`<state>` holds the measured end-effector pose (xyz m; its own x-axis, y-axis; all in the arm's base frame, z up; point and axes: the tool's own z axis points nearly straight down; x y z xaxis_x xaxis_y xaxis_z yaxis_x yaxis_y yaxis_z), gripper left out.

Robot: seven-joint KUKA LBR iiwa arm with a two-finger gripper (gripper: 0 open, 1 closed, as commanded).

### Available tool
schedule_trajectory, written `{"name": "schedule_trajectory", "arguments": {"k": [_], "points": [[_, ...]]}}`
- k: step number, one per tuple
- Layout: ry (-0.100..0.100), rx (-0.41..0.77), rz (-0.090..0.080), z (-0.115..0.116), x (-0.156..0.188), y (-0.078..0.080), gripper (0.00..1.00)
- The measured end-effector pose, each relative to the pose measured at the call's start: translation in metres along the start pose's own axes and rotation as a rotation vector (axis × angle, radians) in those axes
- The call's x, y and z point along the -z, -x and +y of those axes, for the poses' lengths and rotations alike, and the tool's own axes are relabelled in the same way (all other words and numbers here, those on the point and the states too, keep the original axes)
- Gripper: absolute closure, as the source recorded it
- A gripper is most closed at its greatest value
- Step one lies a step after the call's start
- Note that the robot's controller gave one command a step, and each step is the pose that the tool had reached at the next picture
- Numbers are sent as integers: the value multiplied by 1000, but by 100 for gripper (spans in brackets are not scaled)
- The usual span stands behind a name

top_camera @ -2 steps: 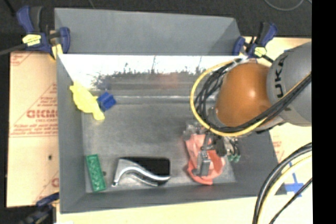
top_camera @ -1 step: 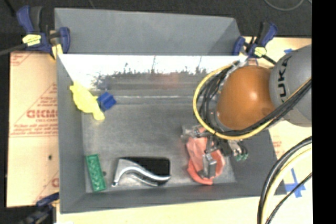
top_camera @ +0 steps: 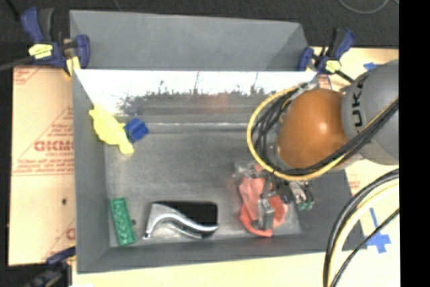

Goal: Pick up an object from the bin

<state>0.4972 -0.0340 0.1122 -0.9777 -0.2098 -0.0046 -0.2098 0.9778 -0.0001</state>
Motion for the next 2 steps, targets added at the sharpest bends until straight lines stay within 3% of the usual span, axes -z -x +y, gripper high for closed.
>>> {"name": "schedule_trajectory", "arguments": {"k": [1, 2], "points": [[1, -267, -3, -10, -11, -7, 0], [0, -122, 0, -18, -21, -8, 0]]}}
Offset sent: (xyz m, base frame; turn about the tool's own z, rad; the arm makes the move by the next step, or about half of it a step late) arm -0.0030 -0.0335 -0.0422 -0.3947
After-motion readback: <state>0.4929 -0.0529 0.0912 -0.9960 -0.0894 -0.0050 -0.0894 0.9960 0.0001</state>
